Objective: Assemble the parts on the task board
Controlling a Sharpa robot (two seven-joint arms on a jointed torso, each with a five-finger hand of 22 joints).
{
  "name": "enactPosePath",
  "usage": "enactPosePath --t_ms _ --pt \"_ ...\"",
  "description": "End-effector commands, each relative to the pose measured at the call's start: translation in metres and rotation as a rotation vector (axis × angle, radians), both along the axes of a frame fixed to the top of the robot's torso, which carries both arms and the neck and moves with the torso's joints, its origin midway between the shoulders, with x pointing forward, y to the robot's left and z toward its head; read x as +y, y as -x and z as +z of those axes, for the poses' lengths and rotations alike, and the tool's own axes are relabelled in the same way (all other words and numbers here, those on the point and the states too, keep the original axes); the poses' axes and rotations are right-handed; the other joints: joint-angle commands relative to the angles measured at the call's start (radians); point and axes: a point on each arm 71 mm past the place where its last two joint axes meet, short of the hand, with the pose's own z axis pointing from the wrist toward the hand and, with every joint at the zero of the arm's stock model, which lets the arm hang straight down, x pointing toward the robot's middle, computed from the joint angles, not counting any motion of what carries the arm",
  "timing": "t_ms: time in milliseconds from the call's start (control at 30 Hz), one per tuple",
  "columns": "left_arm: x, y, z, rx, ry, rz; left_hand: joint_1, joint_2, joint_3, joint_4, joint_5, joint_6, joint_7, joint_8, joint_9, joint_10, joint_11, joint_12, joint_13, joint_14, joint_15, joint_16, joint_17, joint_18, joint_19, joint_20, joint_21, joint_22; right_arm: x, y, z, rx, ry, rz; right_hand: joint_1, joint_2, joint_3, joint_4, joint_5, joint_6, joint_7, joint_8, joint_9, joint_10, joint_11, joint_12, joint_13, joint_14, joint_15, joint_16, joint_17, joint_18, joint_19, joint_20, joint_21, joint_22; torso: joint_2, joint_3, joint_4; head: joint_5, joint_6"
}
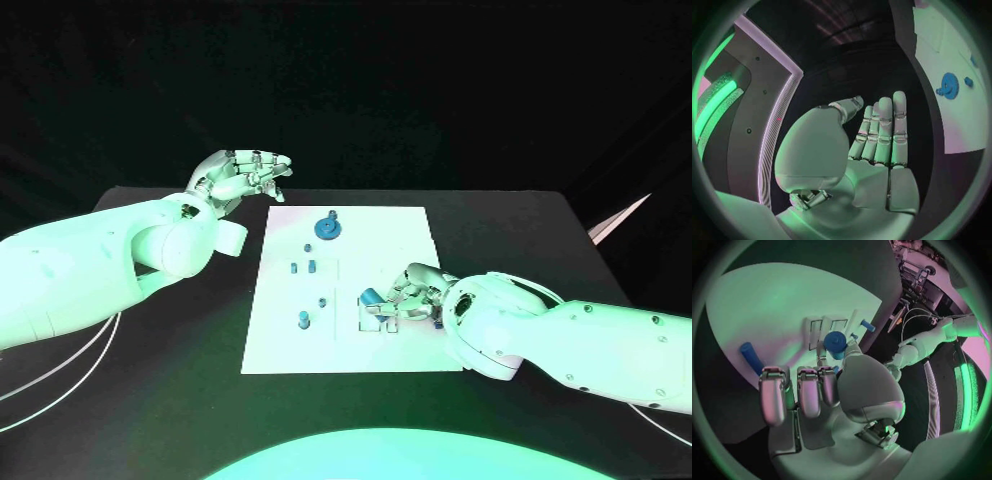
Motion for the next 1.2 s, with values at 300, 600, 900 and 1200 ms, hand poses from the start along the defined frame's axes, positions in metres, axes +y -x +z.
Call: enactPosePath --t_ms 300,600,900,1200 --pt "-0.0010 0.0005 0.0007 0.000 0.003 -0.004 -0.002 0.011 -0.013 -0.001 -0.004 -0.016 0.004 0.025 -0.002 -0.016 0.006 0.013 -0.010 -0.010 0.004 -0.009 -0.012 0.005 0.017 0.007 -0.015 -0.013 0.0032 0.0007 -0.0037 0.023 0.019 0.015 0.011 0.044 -0.010 -0.001 0.005 0.095 -0.030 0.028 0.042 0.093 -0.021 0.017 0.246 0.116 -0.015 0.014 0.279 -0.030 0.109 -0.012 0.015 0.267 0.000 0.0003 -0.0006 0.002 -0.007" --pt "-0.0006 0.0005 0.0007 0.000 0.002 -0.003 -0.002 0.011 -0.013 -0.001 -0.004 -0.016 0.004 0.025 -0.002 -0.016 0.006 0.013 -0.011 -0.010 0.004 -0.009 -0.012 0.005 0.017 0.007 -0.015 -0.013 0.0034 0.0013 -0.0037 0.022 0.022 0.016 0.007 0.045 -0.011 -0.001 0.005 0.096 -0.030 0.028 0.042 0.094 -0.021 0.018 0.246 0.116 -0.015 0.014 0.279 -0.030 0.109 -0.012 0.015 0.267 0.000 0.0006 -0.0014 0.004 -0.007" --pt "0.0002 0.0006 0.0007 0.001 0.001 -0.002 -0.002 0.011 -0.013 -0.001 -0.004 -0.016 0.004 0.025 -0.002 -0.016 0.006 0.013 -0.011 -0.010 0.004 -0.009 -0.012 0.005 0.017 0.007 -0.015 -0.013 0.0058 0.0033 -0.0026 0.023 0.014 0.029 0.001 0.047 -0.014 -0.002 0.005 0.099 -0.031 0.029 0.043 0.094 -0.022 0.019 0.247 0.116 -0.016 0.014 0.279 -0.030 0.109 -0.012 0.015 0.267 0.000 0.0013 -0.0004 0.006 -0.008" --pt "0.0009 0.0006 0.0007 0.002 0.001 -0.001 -0.002 0.011 -0.013 -0.001 -0.004 -0.016 0.004 0.025 -0.002 -0.016 0.006 0.013 -0.011 -0.010 0.004 -0.009 -0.012 0.005 0.017 0.007 -0.015 -0.013 0.0049 0.0036 -0.0019 0.015 0.012 0.026 -0.001 0.046 -0.016 -0.002 0.005 0.099 -0.031 0.029 0.044 0.093 -0.022 0.016 0.245 0.116 -0.016 0.014 0.279 -0.030 0.108 -0.012 0.012 0.266 0.000 0.0013 -0.0011 0.008 -0.008"
